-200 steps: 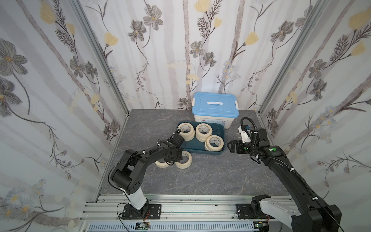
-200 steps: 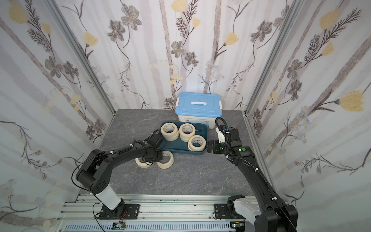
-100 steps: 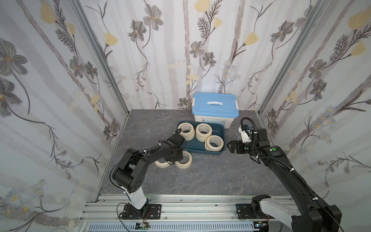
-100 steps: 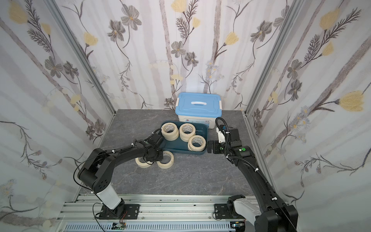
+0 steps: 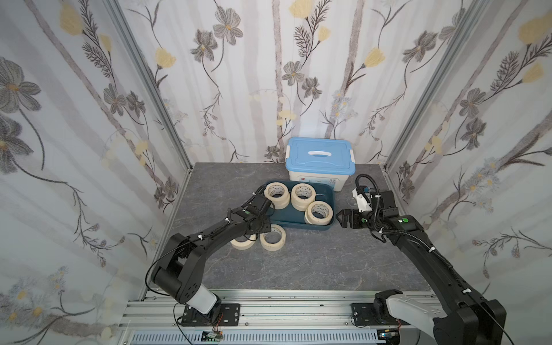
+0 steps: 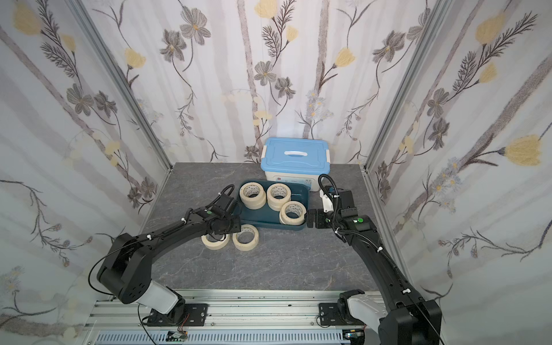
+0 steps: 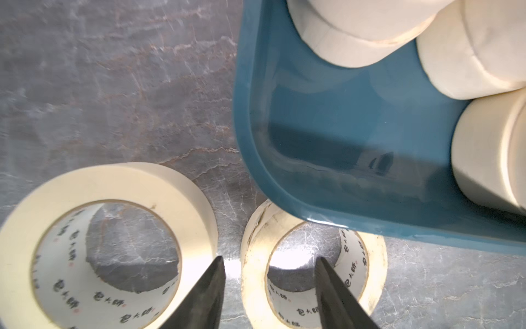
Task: Take out the art tape in the storage box
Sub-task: Place the art tape at the center of the board, then pick up the art tape from the storage box.
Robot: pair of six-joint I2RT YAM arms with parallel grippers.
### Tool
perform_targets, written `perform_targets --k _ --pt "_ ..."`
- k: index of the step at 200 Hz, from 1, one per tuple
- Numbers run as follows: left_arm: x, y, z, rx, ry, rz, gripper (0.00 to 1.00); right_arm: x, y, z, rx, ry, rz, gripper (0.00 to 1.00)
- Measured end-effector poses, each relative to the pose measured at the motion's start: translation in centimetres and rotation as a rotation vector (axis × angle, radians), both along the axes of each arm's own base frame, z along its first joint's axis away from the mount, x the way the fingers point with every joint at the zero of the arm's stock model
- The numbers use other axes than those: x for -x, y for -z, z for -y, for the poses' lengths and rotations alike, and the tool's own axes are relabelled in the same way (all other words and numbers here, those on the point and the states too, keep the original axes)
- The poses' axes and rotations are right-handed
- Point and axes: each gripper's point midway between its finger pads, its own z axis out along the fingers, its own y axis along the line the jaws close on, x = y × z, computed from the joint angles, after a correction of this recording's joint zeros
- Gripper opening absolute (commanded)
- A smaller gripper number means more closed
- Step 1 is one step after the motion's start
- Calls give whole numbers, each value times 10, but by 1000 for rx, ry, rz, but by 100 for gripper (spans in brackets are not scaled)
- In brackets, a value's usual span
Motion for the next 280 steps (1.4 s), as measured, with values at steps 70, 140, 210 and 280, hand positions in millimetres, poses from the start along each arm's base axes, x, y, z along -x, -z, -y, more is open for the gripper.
perform_targets --k 70,140,210,280 --pt "2 -50 -25 -8 -38 174 81 -6 8 -40 3 -106 -50 98" --pt "10 -95 -40 10 -15 324 100 -24 21 -81 47 -207 -96 93" --pt "25 -127 -50 21 41 445 100 -52 49 -96 173 -251 -136 86" --pt "41 -143 -47 51 136 516 100 -70 80 -104 278 -293 -193 72"
